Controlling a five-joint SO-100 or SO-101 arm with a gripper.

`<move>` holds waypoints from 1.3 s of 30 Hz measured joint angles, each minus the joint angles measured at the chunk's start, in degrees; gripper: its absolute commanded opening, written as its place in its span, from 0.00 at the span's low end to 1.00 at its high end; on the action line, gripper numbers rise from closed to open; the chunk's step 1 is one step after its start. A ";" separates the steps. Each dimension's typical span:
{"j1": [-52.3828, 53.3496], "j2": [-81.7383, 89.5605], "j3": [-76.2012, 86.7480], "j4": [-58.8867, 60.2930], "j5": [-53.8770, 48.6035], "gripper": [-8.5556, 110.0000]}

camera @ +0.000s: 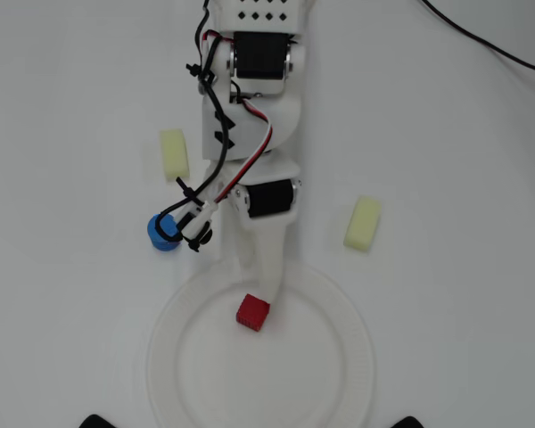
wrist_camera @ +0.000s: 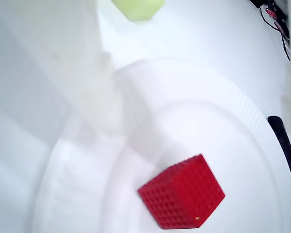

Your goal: Grasp a red block and put it in the dish.

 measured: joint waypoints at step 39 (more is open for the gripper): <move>6.24 103.62 70.05 45.09 5.89 0.35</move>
